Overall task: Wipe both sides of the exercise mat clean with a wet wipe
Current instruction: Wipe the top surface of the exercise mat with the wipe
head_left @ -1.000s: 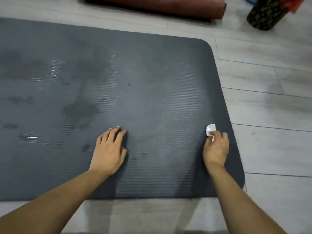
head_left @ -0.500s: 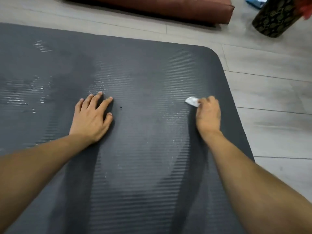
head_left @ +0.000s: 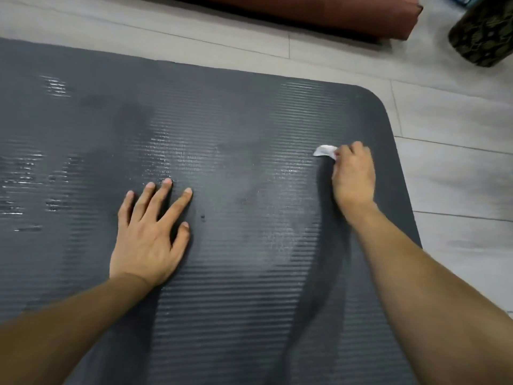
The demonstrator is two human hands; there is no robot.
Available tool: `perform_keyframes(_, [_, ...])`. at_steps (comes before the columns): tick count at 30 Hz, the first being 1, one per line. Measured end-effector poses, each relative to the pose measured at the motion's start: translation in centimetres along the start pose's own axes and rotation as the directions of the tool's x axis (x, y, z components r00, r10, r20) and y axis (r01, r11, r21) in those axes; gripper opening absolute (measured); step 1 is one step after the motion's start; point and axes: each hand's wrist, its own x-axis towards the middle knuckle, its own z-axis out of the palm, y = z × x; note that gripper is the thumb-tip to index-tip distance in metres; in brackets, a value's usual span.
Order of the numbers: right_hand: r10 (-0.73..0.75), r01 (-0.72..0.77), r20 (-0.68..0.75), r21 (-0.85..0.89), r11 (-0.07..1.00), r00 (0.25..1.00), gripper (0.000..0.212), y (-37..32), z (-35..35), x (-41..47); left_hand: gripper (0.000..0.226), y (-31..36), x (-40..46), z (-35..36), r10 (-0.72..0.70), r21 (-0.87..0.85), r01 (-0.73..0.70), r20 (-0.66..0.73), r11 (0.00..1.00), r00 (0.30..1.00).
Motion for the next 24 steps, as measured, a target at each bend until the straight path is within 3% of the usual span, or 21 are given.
perform_keyframes(2, [0.357,-0.357,-0.005,0.047,0.933,0.934,0.026,-0.5,-0.2,0.6,0.060,-0.1,0.1,0.0,-0.004,-0.001,0.004,-0.009,1.000,1.000])
perform_keyframes(3, [0.396,-0.395,0.000,0.073,0.916,0.918,0.025,-3.3,-0.1,0.5,0.060,-0.1,0.2,-0.1,-0.004,-0.004,0.004,-0.009,1.000,1.000])
perform_keyframes(4, [0.349,-0.347,0.003,0.119,0.930,0.937,0.023,-7.0,0.3,0.0,0.060,-0.1,0.3,-0.1,-0.003,-0.008,0.003,-0.005,1.000,1.000])
perform_keyframes(6, [0.091,-0.089,0.005,0.265,0.960,0.996,0.022,-15.8,1.6,-2.0,0.060,-0.1,0.3,-0.2,-0.004,-0.010,0.004,0.001,1.000,1.000])
perform_keyframes(8, [-0.086,0.078,0.006,0.377,0.923,0.996,0.029,-22.3,2.3,-4.6,0.060,-0.2,0.5,-0.5,-0.006,-0.032,0.006,0.015,0.999,1.000])
perform_keyframes(10, [-0.072,0.066,-0.006,0.475,0.877,0.997,0.031,-23.6,2.9,-4.9,0.061,-0.4,0.7,-0.8,-0.010,-0.112,0.014,0.038,0.994,0.999])
perform_keyframes(14, [-0.037,0.053,-0.041,0.498,0.866,0.998,0.033,-22.8,3.4,-4.8,0.056,-4.3,0.9,-3.0,0.036,-0.279,-0.023,0.043,0.960,0.998])
perform_keyframes(16, [-0.029,0.058,-0.067,0.490,0.870,0.997,0.033,-23.5,3.4,-4.7,0.054,-8.9,2.4,-4.2,0.006,-0.176,-0.006,-0.003,0.984,1.000])
perform_keyframes(19, [-0.013,0.071,-0.130,0.453,0.889,0.991,0.033,-24.1,3.7,-4.9,0.059,-15.6,5.3,-5.3,-0.145,-0.017,0.144,-0.031,0.989,0.989])
perform_keyframes(24, [0.084,-0.015,-0.180,0.355,0.935,0.980,0.031,-24.6,4.2,-4.7,0.068,-17.8,6.0,-4.3,-0.188,0.017,0.188,0.010,0.982,0.982])
